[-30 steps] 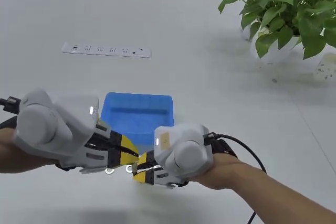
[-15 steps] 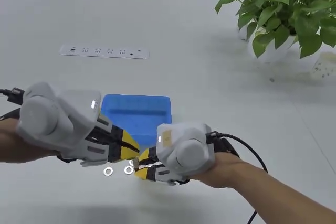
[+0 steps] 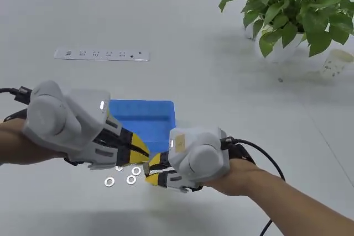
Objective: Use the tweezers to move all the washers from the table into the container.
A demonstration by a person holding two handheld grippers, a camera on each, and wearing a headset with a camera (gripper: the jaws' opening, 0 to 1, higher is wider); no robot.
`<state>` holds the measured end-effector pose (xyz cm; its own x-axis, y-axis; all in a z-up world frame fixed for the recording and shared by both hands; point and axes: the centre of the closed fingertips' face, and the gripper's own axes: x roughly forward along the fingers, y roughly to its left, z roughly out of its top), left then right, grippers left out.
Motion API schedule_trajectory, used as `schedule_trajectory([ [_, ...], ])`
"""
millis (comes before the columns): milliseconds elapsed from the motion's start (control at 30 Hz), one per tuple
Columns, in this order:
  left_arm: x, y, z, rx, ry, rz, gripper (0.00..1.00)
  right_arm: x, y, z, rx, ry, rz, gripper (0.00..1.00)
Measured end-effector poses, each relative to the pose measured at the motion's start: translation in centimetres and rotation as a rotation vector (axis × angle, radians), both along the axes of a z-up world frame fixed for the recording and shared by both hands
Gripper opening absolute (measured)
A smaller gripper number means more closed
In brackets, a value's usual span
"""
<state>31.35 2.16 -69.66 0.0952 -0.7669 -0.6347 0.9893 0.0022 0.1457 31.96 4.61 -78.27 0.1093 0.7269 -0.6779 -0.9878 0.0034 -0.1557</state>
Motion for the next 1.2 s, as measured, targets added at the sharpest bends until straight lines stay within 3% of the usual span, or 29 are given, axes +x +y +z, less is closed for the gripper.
schedule_trajectory([
  [800,0.5,-1.0,-0.6,-0.014,0.025,-0.013,0.05,0.3,-1.0,-0.7,-0.011,0.011,-0.029,0.12],
  [1200,1.2,-1.4,-0.6,-0.026,0.059,0.006,0.05,0.4,-1.3,-0.6,-0.004,0.031,-0.053,0.16],
])
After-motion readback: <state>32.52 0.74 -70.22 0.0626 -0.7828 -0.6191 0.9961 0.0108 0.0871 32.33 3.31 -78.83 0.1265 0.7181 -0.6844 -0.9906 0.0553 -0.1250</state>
